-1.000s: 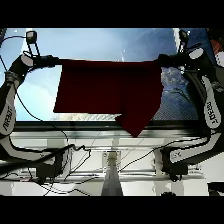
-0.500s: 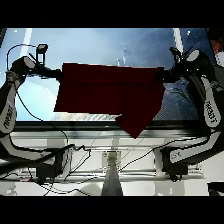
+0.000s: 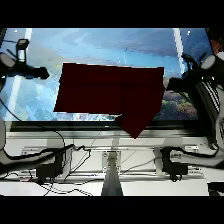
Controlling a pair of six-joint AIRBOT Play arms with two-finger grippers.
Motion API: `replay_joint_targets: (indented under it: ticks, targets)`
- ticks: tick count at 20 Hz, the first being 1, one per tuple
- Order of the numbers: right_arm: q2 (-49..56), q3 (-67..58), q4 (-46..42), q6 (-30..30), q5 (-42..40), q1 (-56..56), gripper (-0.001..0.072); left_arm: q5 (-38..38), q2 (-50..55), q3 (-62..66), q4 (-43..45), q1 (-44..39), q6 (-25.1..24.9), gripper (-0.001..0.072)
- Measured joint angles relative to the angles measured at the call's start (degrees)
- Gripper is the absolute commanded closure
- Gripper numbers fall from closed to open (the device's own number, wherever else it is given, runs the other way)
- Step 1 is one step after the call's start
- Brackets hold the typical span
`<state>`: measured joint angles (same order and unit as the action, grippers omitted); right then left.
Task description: Fold the clothes and pants, and hang the long-sleeved shirts on hangers.
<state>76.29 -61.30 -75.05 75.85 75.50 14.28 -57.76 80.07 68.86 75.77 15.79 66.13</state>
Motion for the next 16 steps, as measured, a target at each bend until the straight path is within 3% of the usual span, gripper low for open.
replay_joint_targets:
  ticks: [7, 12, 13, 16]
  targets:
    - [-22.36, 33.11, 11.04, 1.38, -9.14, 1.49, 0.0268, -2.80, -5.79, -23.58, -9.77, 11.06, -1.18, 0.0198]
    - [-25.70, 38.80, 13.88, 1.62, -13.49, 1.64, 0.0268, -2.56, -5.92, -29.66, -18.27, 12.70, -5.55, 0.0223]
    - [-25.94, 39.19, 14.23, 1.62, -14.23, 1.64, 0.0268, -2.27, -5.90, -30.08, -18.62, 12.83, -5.90, 0.0257]
    - [-26.29, 39.85, 14.64, 1.66, -15.47, 1.64, 0.0268, -1.88, -5.86, -30.86, -19.21, 12.96, -6.64, 0.0258]
